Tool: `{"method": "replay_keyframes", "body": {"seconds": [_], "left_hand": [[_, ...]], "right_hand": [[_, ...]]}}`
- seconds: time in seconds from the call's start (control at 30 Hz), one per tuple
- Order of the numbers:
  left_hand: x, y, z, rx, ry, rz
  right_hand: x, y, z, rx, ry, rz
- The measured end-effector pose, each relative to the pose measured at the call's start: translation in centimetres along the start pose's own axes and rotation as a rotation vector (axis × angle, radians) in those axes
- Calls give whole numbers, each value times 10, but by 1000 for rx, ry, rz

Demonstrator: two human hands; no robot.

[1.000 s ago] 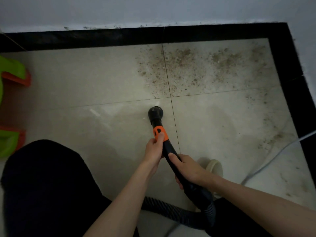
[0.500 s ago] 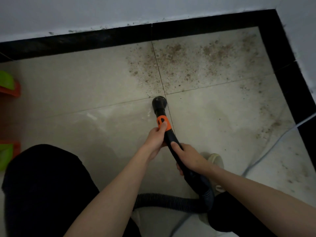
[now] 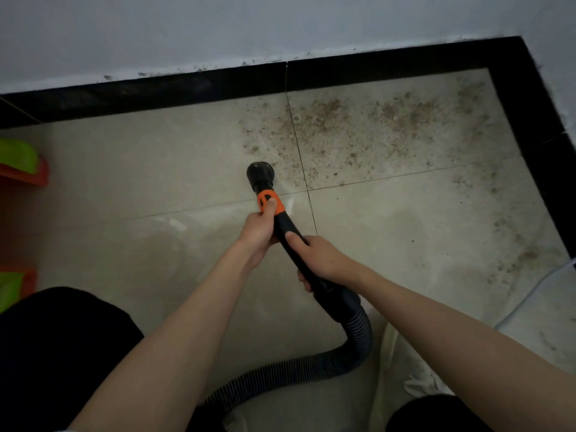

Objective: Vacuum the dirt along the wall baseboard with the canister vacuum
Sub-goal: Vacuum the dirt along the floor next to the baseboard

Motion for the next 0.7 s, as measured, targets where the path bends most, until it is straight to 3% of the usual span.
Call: {"method": "replay_keyframes", "body": {"seconds": [0.23,0.43,0.53,0.7], "left_hand": [[-18,42,-33,41,66,55],[-37,65,-50,54,47,179],[-42,74,-54,59,29,202],[-42,94,-59,108,84,219]], "right_hand": [[-10,-41,-29,-95,-41,11],[-9,-28,-25,-128,-323,-59],[-14,-37,-33,-201,-227,-96],[-37,-69,-53,-319,-81,216]]}}
Point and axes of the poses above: each hand's wrist, its own z-axis away from the middle knuckle, its own x-axis out of the palm, y = z × x, the point moved 6 cm from there along -z, towards the middle knuckle, and after that the axes turned 9 degrees about z, right-handed, at the moved point
